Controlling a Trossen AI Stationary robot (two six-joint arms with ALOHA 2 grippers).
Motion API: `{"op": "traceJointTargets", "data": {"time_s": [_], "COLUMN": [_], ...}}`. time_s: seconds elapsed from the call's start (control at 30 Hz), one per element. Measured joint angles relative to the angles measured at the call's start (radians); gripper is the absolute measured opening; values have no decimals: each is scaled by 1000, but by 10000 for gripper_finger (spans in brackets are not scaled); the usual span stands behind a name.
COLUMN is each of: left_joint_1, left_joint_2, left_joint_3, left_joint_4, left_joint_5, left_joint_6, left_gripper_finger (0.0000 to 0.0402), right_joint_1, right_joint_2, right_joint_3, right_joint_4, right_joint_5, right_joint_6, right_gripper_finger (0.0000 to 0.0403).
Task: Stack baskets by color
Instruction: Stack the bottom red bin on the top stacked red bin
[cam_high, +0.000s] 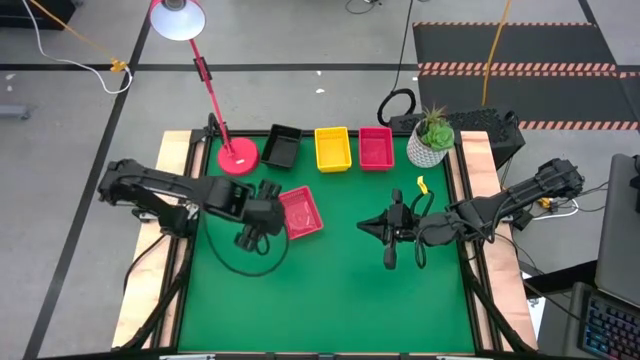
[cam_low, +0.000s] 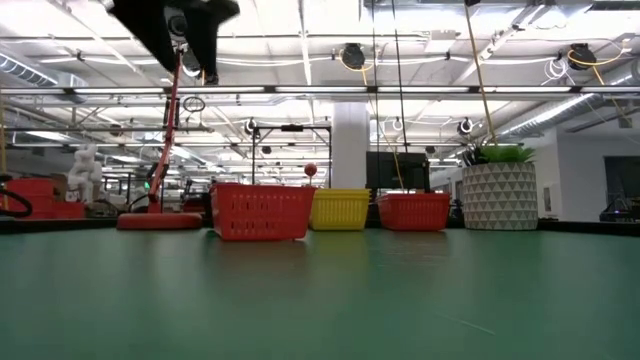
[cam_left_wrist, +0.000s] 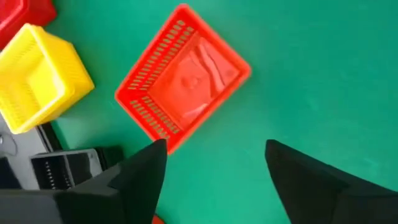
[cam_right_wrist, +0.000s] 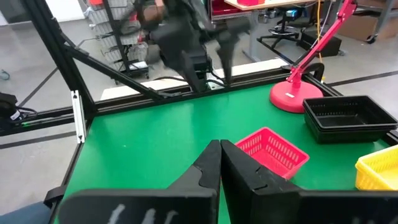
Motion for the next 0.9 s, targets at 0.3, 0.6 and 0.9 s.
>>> {"op": "traceJointTargets", "data": {"time_s": [0.3, 0.6, 0.9], "left_joint_1": [61, 79, 79], "left_joint_2": [17, 161, 246], "left_joint_3": [-194, -208, -208], "left_joint_4": [248, 266, 306], "left_joint_5": [29, 69, 69], "left_joint_6": [111, 163, 227], "left_gripper_finger": [269, 246, 246], "right_joint_1": [0, 0, 0], "right_joint_2": [0, 0, 0], "right_joint_3": [0, 0, 0], "right_joint_4": [0, 0, -6], "right_joint_5": [0, 0, 0], "right_joint_6": [0, -3, -3], "right_gripper_finger": [4, 4, 4]}}
